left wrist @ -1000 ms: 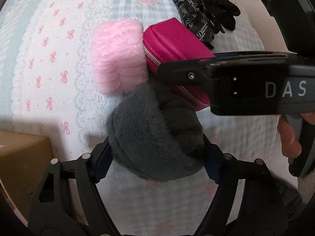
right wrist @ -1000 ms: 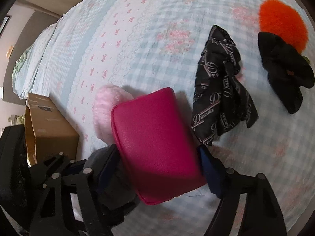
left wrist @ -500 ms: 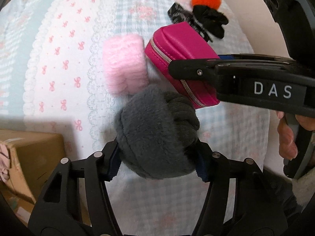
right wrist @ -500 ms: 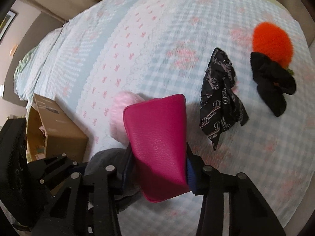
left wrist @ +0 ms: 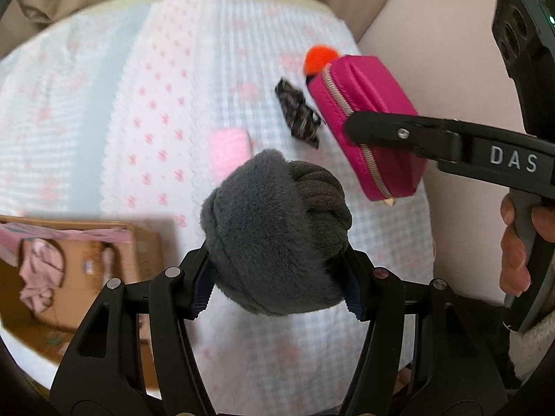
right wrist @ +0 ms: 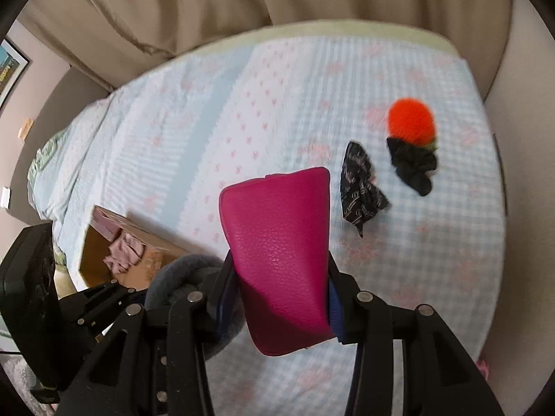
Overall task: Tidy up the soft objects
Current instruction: 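Grasp the grey sock ball with the left tool while the right tool grasps the magenta pouch, then carry the grey sock ball and magenta pouch into the box with both tools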
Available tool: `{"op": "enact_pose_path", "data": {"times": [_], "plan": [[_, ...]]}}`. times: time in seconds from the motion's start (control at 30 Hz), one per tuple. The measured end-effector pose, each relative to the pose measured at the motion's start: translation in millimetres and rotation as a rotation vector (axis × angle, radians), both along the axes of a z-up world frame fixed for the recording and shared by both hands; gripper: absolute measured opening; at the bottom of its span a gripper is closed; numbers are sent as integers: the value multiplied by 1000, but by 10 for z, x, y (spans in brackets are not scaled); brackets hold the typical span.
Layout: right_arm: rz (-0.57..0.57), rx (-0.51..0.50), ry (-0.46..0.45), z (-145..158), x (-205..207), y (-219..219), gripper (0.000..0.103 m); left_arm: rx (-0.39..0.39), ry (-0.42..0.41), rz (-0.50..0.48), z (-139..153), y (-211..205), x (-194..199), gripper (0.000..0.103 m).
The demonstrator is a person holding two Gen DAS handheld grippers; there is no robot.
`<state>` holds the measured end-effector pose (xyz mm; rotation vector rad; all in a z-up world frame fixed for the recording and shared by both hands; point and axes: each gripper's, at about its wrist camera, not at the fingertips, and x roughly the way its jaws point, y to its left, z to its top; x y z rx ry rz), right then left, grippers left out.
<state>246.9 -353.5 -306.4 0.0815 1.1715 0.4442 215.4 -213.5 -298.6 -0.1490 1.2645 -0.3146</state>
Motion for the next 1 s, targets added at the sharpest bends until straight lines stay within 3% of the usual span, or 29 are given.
{"op": "enact_pose_path", "data": {"times": [0.27, 0.53, 0.83, 1.0], "plan": [[-81, -1, -109, 796, -542, 90, 41, 9, -126, 9, 794, 255, -297, 57], [-163, -13, -175, 1288, -1159, 454, 41, 1, -220, 12, 1386, 713, -647, 57], [-221, 39, -192, 1390, -1677, 1395, 41, 9, -265, 15, 1744, 1771, -998, 58], [-228, 47, -170, 1301, -1719, 1947, 41, 34, -257, 25, 1733, 2459, -1063, 58]]}}
